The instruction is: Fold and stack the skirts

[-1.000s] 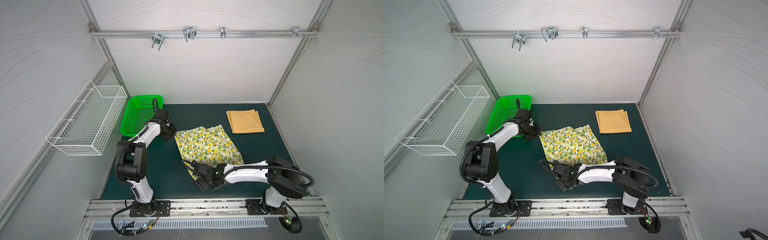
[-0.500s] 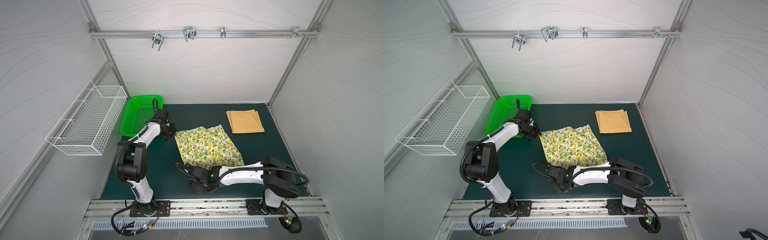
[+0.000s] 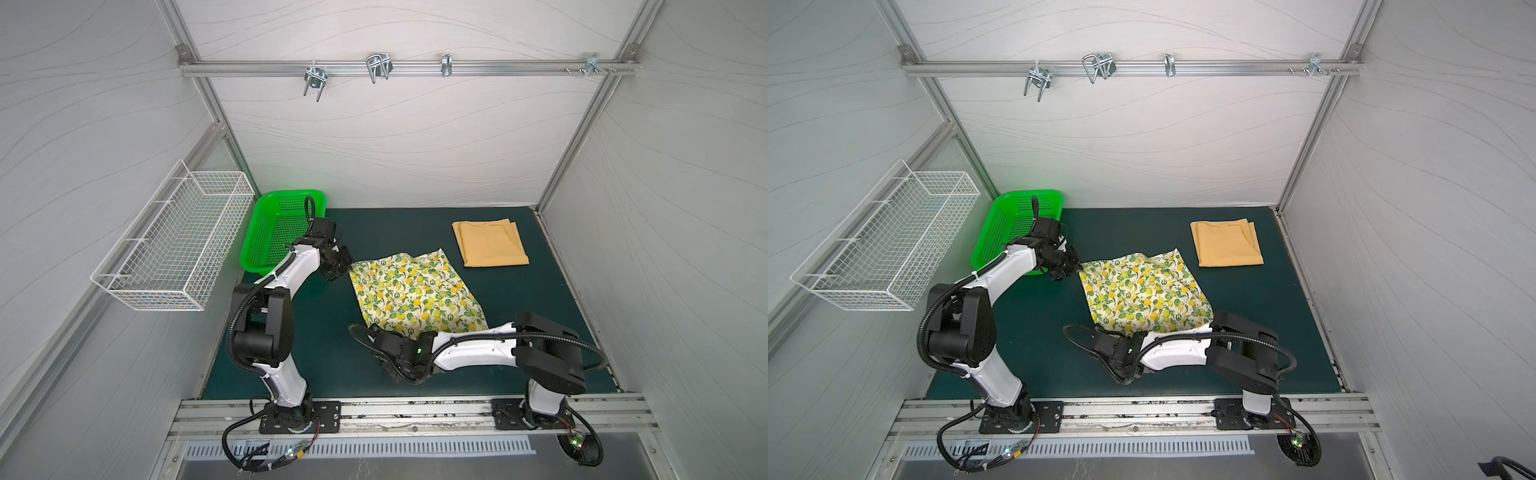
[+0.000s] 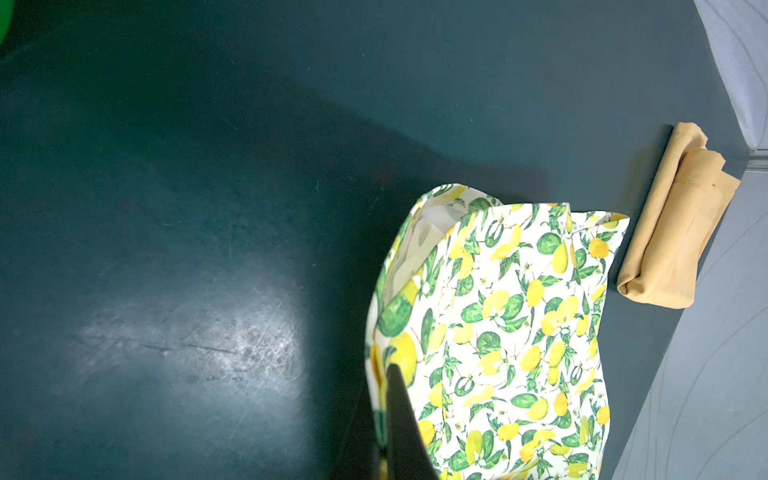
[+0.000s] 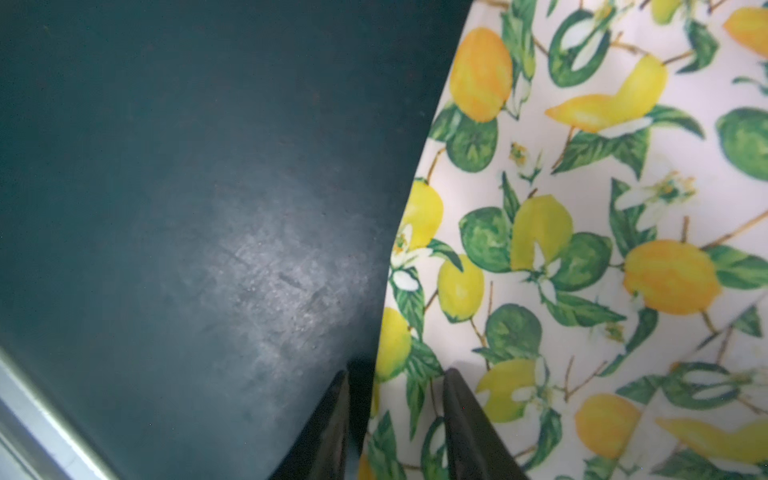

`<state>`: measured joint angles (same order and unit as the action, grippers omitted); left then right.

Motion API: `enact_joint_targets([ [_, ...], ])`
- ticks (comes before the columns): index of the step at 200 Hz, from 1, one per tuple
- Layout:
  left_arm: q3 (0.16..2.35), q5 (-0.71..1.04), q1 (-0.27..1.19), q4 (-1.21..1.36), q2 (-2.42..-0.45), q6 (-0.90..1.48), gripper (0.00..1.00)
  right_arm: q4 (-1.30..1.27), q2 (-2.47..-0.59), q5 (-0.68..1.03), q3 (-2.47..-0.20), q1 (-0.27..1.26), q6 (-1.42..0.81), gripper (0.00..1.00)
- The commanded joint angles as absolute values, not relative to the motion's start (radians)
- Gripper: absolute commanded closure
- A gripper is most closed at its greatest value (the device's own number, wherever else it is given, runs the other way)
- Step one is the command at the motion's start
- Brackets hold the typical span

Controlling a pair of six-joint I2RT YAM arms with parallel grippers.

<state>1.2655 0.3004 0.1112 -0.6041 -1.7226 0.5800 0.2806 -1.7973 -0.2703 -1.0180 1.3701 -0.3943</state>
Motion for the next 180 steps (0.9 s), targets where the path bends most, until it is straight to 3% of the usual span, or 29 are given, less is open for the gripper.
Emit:
enact_joint_targets([
  [1, 1.301, 0.307, 0.109, -0.617, -1.687, 0.582, 1.00, 0.317, -1.851, -0.238, -0.980, 1.363, -0.423, 0.75],
  [28, 1.304, 0.310, 0.109, -0.621, -1.673, 0.584, 1.00, 0.318, -1.838, -0.239, -0.975, 1.363, -0.425, 0.89],
  [66, 1.324, 0.302, 0.105, -0.654, -1.633, 0.574, 1.00, 0.357, -1.768, -0.265, -1.005, 1.381, -0.418, 0.96],
  [180, 1.402, 0.360, -0.005, -0.745, -1.395, 0.564, 1.00, 0.444, -1.539, -0.040, -1.217, 1.414, -0.296, 0.97],
])
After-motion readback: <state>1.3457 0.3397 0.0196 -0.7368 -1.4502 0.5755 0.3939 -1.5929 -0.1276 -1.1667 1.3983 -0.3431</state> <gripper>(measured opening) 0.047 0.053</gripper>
